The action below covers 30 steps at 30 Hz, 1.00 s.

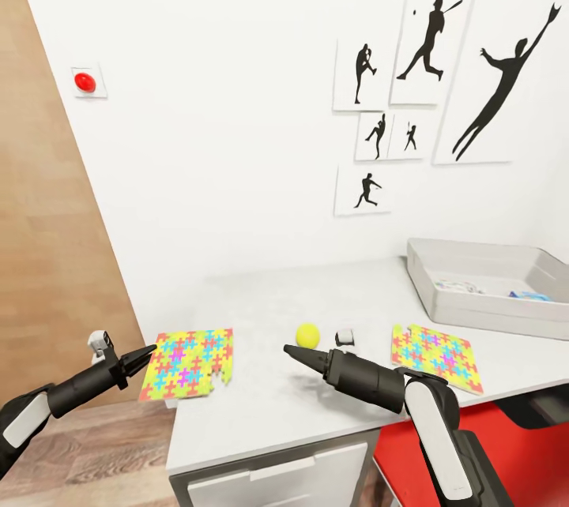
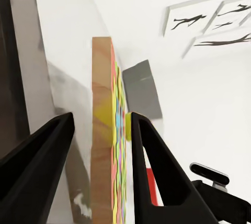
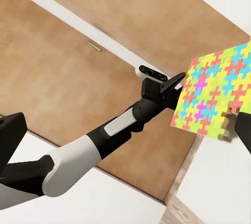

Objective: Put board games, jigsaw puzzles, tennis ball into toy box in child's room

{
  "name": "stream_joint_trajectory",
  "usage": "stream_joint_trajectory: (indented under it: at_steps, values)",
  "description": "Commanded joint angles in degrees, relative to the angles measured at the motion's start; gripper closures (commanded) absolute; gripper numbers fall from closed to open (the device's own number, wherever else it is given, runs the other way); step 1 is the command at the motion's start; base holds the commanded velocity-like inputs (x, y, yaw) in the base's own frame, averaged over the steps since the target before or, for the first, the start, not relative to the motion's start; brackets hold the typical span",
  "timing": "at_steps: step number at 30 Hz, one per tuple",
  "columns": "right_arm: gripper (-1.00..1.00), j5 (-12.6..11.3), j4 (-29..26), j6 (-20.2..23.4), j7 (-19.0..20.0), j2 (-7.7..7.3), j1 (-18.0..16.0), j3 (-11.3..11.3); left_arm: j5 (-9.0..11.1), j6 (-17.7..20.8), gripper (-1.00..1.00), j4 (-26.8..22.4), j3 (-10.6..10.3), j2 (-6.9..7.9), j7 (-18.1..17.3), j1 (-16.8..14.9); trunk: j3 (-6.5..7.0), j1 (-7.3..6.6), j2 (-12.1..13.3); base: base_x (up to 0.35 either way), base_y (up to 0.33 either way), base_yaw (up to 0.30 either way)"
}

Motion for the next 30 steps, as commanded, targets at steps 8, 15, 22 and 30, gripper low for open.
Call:
stream_joint_trajectory:
  at_steps: [8,15,22,30]
  values:
    - [-1.00,0.22,-0.01,0.23,0.20,0.03,-0.04,-0.07,0.39,0.39,1.00,0.04,-0.36,0.08,-0.10,-0.05,1.38,-1.77,3.19,0.000,0.000,0.000]
    - [-1.00,0.22,-0.01,0.23,0.18,0.03,-0.04,-0.04,0.39,0.42,1.00,-0.25,-0.36,0.18,-0.13,-0.05,2.64,-3.30,6.00,0.000,0.000,0.000]
    - [-1.00,0.30,-0.02,0.08,0.10,0.03,-0.04,-0.08,0.06,4.05,1.00,-1.64,-0.33,0.87,-0.14,-0.10,3.89,-4.84,8.81,0.000,0.000,0.000]
    - [-1.00,0.31,-0.01,0.06,0.07,0.03,-0.04,-0.04,-0.46,7.82,1.00,-8.57,-0.55,3.60,-0.10,-0.14,4.97,-6.16,11.21,0.000,0.000,0.000]
